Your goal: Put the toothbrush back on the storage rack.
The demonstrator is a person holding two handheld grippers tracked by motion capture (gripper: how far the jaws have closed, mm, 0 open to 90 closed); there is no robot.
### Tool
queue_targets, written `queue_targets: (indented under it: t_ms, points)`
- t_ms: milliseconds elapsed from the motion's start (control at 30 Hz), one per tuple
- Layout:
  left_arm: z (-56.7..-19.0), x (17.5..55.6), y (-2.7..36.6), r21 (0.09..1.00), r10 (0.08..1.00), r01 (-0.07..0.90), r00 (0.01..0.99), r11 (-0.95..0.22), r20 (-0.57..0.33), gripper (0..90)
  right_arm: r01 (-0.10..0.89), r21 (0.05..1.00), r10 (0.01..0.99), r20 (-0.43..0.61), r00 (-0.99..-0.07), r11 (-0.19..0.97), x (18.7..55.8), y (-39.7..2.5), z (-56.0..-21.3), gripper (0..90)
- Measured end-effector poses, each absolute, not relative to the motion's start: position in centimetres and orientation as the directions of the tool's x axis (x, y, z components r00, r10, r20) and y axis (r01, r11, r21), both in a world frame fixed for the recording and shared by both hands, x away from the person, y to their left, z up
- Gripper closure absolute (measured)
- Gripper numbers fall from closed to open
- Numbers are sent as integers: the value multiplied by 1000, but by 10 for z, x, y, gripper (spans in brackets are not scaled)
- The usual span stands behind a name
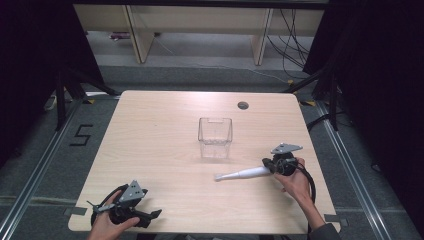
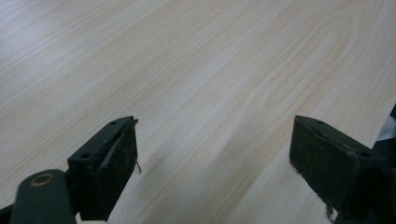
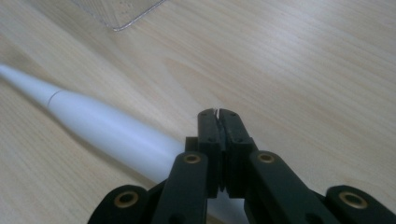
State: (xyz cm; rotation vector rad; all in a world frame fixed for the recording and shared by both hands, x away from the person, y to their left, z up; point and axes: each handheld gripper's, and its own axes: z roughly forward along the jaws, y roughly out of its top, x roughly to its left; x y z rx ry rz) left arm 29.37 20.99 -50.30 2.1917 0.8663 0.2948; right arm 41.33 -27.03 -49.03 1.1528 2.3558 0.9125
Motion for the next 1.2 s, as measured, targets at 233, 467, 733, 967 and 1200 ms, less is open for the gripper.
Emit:
queue_targets:
  t_ms: [233,467,733,967,1200]
  points:
    - [-502,294,211,707,662,490,748,-511,-40,149,582,669,790,-11,-613,462,401,-270,-489,881]
    - [-502,294,211,704,656,484,754,-519,-35,150,582,651,771,-7,-637,486,396,-268,-490,877]
    - [-502,294,212,706,658,484,752,-518,-33,149,568,652,765,-29,-643,502,387,-263,-492,877]
    - [-502,294,211,706,657,484,753,-517,-35,149,554,631,736,-39,-676,543,372,-262,-490,868]
    - [-502,294,211,704,657,485,753,-518,-35,149,529,644,715,-39,-698,552,362,-256,-493,867]
